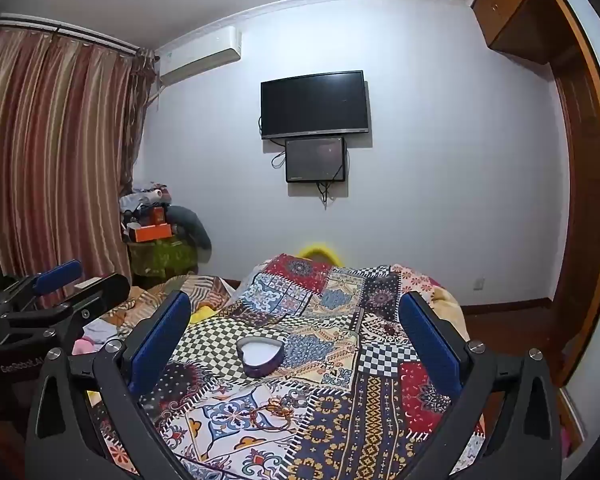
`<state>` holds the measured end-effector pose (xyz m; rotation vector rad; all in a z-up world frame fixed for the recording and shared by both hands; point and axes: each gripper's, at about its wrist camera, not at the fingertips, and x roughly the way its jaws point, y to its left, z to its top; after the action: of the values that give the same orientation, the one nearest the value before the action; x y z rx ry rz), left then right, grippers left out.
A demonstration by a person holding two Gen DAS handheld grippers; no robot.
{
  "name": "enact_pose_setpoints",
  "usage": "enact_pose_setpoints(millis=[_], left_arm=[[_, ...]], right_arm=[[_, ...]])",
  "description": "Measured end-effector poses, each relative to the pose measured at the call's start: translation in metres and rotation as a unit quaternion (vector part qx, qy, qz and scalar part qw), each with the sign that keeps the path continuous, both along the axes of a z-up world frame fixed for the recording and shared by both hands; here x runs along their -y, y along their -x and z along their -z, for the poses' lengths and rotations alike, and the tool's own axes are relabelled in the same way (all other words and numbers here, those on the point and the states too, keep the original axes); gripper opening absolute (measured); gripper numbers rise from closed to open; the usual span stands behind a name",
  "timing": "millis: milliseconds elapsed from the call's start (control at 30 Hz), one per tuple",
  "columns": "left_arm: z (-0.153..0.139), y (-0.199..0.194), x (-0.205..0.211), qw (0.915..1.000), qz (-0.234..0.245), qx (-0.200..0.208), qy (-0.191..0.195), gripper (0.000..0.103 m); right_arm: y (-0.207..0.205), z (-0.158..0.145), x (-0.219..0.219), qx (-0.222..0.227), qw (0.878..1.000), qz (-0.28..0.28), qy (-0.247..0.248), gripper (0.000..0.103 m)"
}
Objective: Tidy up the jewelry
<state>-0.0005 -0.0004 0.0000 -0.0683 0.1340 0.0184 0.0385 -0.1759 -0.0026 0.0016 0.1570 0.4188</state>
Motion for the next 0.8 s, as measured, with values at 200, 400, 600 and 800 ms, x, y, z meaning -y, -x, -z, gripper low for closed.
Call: enact_pose_setpoints(millis=[200, 400, 600, 800], left_arm=[[0.004, -0.018, -0.005, 0.9996, -0.007, -0.026, 0.008, 0.103], [0.011, -0.013, -0.005, 0.9999, -0.007, -0.013, 0.003, 0.103], [0.010, -0.015, -0.004, 0.9998, -0.009, -0.016, 0.001, 0.103], [0.011, -0.018, 0.000, 0.9997, -0.013, -0.019, 0.000, 0.103]], right_arm=[[0.001, -0.002, -0.001, -0.001, 1.000, 0.000, 0.003, 0.103], [0.004, -0.003, -0.002, -0.004, 1.000, 0.000, 0.003, 0.103], [0.002, 0.000, -0.005, -0.010, 1.000, 0.002, 0.001, 0.103], [0.000, 0.000, -0.002, -0.013, 1.000, 0.002, -0.001, 0.103]])
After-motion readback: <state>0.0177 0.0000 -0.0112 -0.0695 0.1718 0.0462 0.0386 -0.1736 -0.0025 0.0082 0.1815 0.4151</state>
